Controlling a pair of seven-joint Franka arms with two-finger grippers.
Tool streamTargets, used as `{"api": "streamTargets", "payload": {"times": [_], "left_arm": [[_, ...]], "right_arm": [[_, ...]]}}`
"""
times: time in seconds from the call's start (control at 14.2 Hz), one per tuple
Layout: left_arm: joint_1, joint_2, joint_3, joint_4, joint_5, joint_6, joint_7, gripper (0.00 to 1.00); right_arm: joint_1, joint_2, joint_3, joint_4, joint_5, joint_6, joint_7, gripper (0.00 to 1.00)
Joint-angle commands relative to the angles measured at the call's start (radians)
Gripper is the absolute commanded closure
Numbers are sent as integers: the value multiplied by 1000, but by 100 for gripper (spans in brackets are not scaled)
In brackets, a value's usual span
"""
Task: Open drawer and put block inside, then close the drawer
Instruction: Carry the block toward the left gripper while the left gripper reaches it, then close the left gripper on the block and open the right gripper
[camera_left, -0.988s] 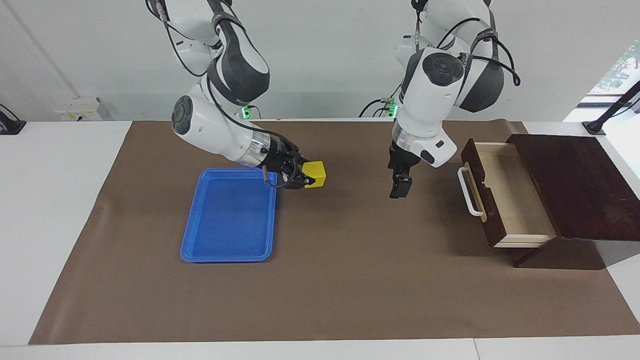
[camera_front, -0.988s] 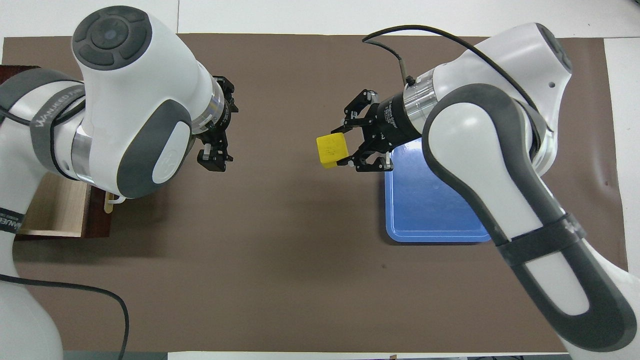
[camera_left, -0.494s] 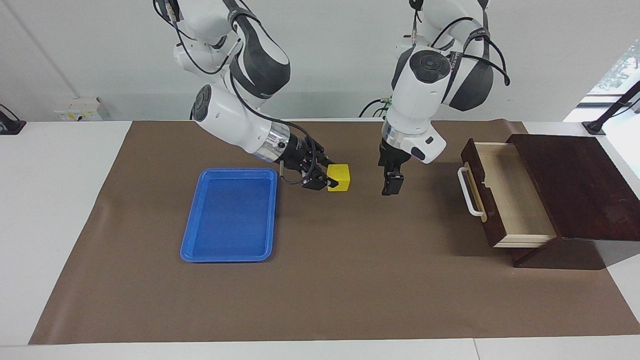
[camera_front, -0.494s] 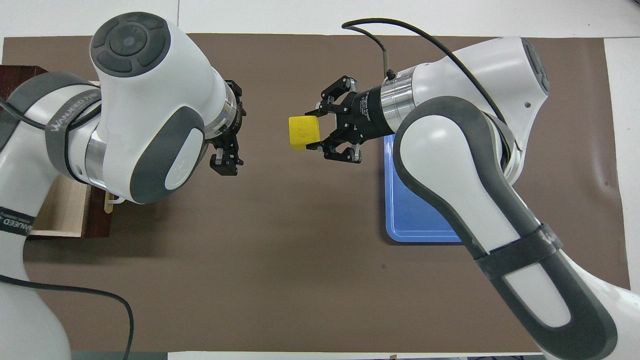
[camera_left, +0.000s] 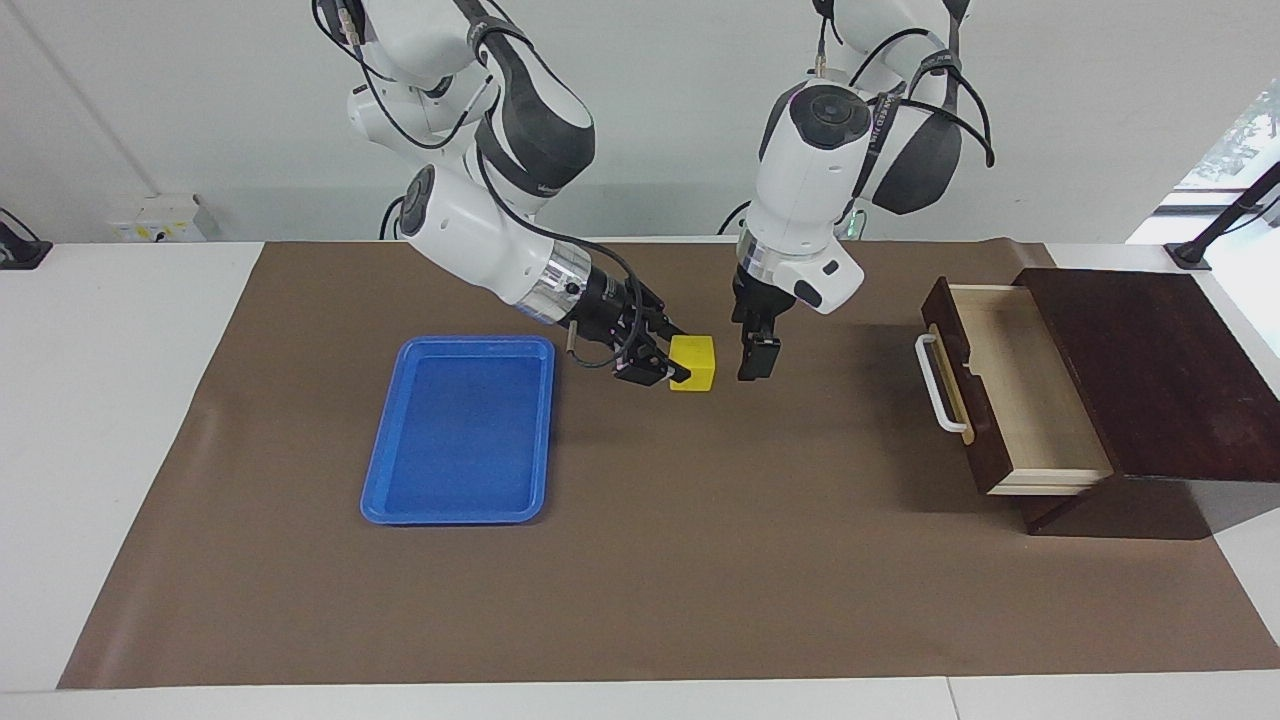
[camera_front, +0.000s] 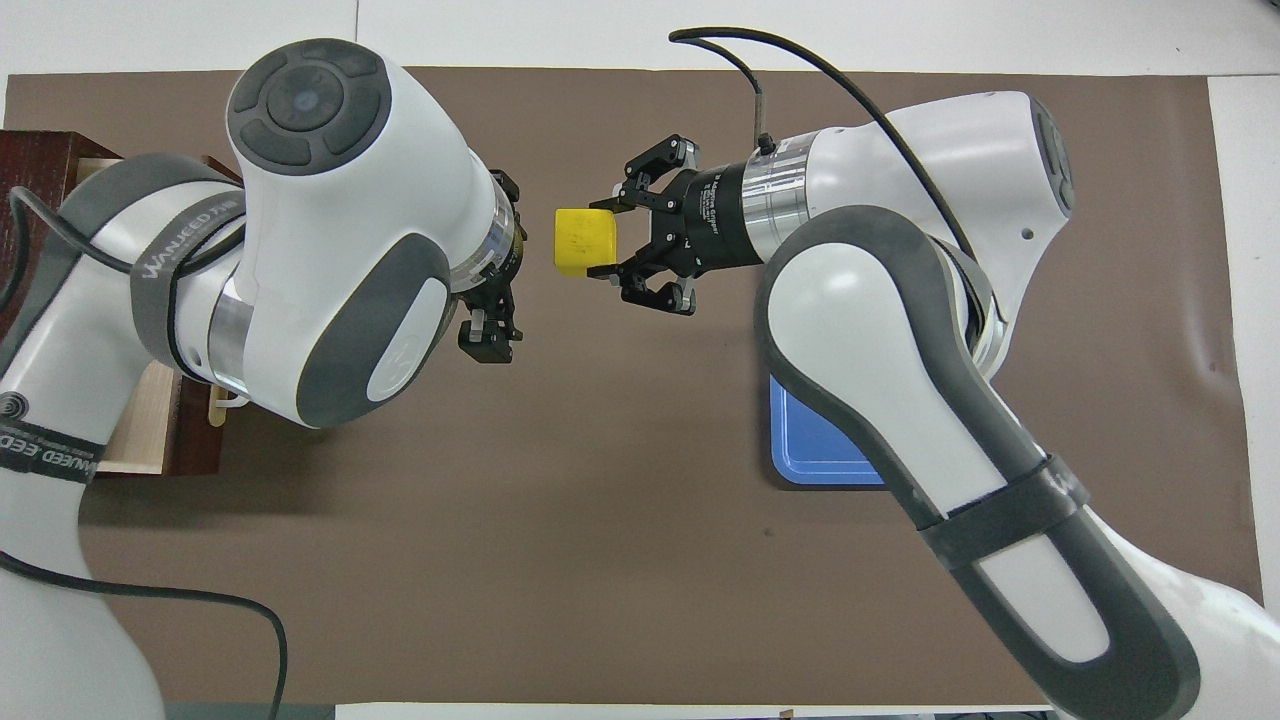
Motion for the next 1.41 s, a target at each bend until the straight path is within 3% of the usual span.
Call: {"api": "streamTargets", "payload": {"times": [0.0, 0.78, 0.99, 1.06, 1.2, 1.27, 1.34], "left_arm": [[-12, 25, 15, 45, -8, -19, -10, 0], [-26, 60, 15, 115, -9, -20, -10, 0], [-27, 60, 15, 115, -13, -19, -10, 7], [-27, 60, 14, 115, -14, -17, -10, 17], [-27, 60, 14, 115, -14, -14, -10, 49], [-27, 60, 15, 115, -14, -10, -24, 68], [-27, 60, 14, 115, -11, -7, -53, 93]], "right_arm": [[14, -1, 1, -6, 30, 29, 4, 100], [43, -1, 1, -4, 49, 43, -3, 100], [43, -1, 1, -4, 51, 41, -3, 100], [43, -1, 1, -4, 51, 41, -3, 100], [43, -1, 1, -4, 51, 43, -3, 100], [43, -1, 1, -4, 51, 41, -3, 100], [43, -1, 1, -4, 51, 41, -3, 100]]}}
